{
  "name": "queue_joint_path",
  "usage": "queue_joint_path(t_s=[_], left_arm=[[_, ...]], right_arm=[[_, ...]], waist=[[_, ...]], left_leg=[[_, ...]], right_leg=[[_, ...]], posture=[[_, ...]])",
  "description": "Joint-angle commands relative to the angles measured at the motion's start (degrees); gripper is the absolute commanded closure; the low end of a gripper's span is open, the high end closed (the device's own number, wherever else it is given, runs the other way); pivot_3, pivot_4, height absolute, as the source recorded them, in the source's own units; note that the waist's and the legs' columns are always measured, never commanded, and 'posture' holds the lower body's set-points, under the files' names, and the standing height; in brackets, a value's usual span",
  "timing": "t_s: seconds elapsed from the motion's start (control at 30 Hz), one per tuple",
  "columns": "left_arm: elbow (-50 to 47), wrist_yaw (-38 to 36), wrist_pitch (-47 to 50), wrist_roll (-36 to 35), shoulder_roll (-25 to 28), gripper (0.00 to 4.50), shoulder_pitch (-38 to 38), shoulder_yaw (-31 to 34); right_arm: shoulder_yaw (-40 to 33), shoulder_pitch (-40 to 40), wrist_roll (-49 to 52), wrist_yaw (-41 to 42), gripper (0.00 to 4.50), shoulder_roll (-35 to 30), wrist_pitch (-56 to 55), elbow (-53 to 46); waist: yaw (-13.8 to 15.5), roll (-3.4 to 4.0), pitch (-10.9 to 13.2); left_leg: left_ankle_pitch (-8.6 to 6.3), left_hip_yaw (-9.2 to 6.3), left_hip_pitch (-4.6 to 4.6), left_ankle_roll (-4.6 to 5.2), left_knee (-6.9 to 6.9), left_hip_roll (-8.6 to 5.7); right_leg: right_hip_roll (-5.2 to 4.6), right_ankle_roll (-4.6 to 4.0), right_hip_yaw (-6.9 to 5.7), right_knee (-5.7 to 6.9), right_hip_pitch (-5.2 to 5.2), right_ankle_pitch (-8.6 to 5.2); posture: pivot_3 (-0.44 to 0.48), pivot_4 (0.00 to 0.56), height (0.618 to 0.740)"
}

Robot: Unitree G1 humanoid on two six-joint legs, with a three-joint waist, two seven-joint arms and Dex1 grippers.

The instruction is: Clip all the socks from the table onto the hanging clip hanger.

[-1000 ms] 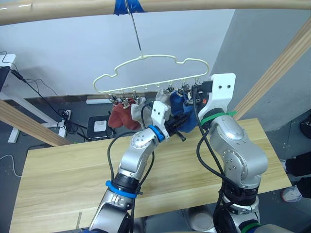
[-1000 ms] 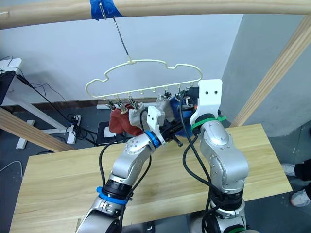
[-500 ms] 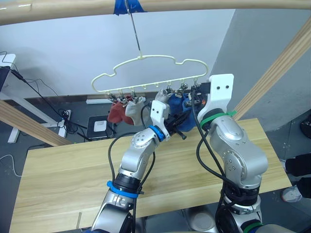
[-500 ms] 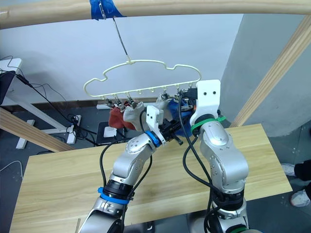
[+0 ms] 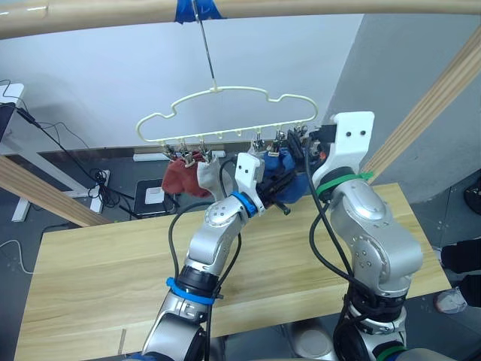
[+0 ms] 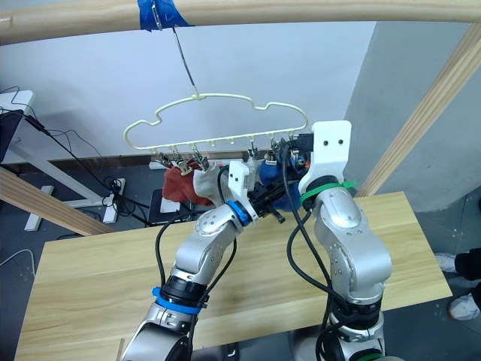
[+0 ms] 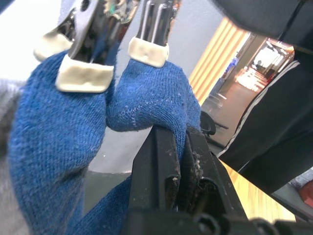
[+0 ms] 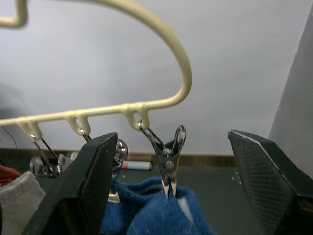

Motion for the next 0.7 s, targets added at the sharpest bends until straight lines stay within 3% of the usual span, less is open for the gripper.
queue_joint_path(t_s=[0.03, 0.27, 0.47, 0.53, 0.6, 0.7], left_arm=[[-1.7, -1.0, -2.0, 1.8, 1.0, 3.91, -0.7, -1.5], [-4.7, -7.1, -3.1, 2.8, 6.5, 1.93, 3.6, -5.0], [-8.5, -12.3, -4.6, 3.4, 14.5, 0.03, 9.3, -5.1], [-11.5, -14.5, -5.5, 3.0, 18.5, 0.03, 12.8, -4.1], [-14.0, -15.7, -5.3, 2.3, 21.3, 0.00, 15.5, -3.0], [-18.3, -16.9, -4.4, 0.4, 25.6, 0.00, 19.8, 0.2]], right_arm=[[-1.5, 1.2, 2.3, 2.2, 0.65, -1.3, 0.4, -5.2], [-3.6, 6.3, 7.1, 9.0, 0.65, -8.7, 2.1, -11.2], [-7.5, 11.6, 11.0, 15.7, 0.65, -17.3, 0.7, -11.7], [-8.7, 13.8, 12.4, 18.7, 0.65, -20.6, -0.4, -11.4], [-9.1, 15.3, 13.9, 21.5, 0.10, -23.0, -1.5, -11.0], [-9.8, 16.9, 15.6, 25.6, 0.05, -27.1, -3.8, -10.0]], waist=[[0.0, 0.00, 0.0], [-0.1, 0.00, 0.0], [-0.1, 0.00, 0.0], [-0.1, 0.00, 0.0], [-0.1, 0.01, 0.0], [0.1, 0.00, 0.0]], left_leg=[[0.00, 0.00, 0.00, 0.00, 0.00, 0.00], [0.00, 0.02, 0.00, 0.00, -0.02, 0.03], [0.00, 0.02, 0.06, 0.00, -0.01, 0.05], [0.00, 0.03, 0.07, 0.00, -0.01, 0.05], [0.00, 0.04, 0.08, 0.00, -0.03, 0.07], [0.00, 0.02, 0.07, 0.00, -0.03, 0.11]], right_leg=[[0.00, 0.00, 0.00, 0.00, 0.00, 0.00], [0.00, 0.01, 0.01, -0.02, 0.01, 0.00], [0.02, 0.01, 0.02, 0.01, 0.03, -0.01], [0.02, 0.01, 0.03, 0.02, 0.03, 0.00], [0.03, 0.01, 0.04, 0.01, 0.03, -0.01], [0.01, 0.01, 0.03, 0.01, 0.03, -0.01]], posture=[[-0.322, 0.293, 0.740], [-0.321, 0.284, 0.740], [-0.308, 0.272, 0.740], [-0.302, 0.269, 0.740], [-0.295, 0.266, 0.740], [-0.277, 0.257, 0.740]])
